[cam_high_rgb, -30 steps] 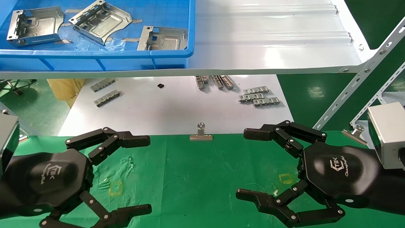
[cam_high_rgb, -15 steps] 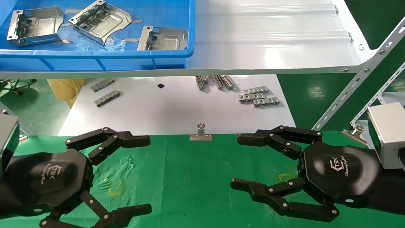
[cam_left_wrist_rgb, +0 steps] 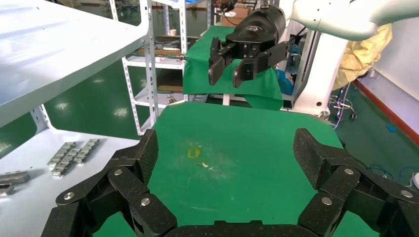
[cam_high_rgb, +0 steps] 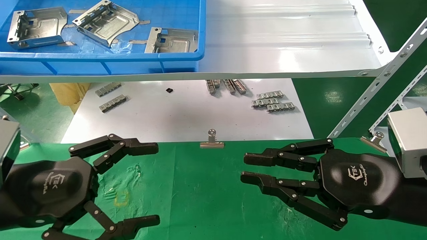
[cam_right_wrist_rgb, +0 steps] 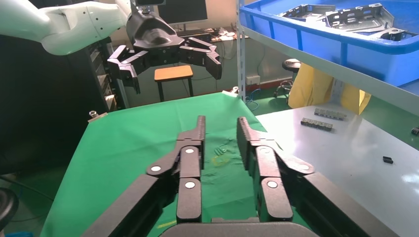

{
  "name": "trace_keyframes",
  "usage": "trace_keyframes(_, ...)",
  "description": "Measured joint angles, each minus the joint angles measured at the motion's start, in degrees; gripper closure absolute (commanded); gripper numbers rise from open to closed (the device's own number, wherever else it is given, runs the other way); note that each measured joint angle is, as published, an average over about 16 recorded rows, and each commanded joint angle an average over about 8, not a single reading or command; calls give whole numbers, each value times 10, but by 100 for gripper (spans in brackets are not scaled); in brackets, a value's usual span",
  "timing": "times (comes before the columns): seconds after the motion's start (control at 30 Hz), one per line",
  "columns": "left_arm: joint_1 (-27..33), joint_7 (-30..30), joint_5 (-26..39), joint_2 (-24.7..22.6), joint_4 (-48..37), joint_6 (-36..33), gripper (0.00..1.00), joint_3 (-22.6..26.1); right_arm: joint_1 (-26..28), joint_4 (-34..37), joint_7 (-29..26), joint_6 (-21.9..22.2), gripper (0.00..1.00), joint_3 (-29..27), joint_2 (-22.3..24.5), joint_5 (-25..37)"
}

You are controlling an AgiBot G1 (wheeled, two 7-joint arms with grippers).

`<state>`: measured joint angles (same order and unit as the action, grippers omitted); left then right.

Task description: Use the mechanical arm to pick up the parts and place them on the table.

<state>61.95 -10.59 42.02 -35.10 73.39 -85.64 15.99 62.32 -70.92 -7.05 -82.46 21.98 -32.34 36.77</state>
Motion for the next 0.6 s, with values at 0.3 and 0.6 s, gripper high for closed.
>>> trace_keyframes(0.3, 86, 2, 39, -26, -30, 7, 0, 10, 0, 0, 0, 0, 100, 0, 0, 0)
trace_keyframes(0.6, 313, 20, 177, -124, -223, 75, 0, 57, 0, 0, 0, 0, 99, 0, 0, 0)
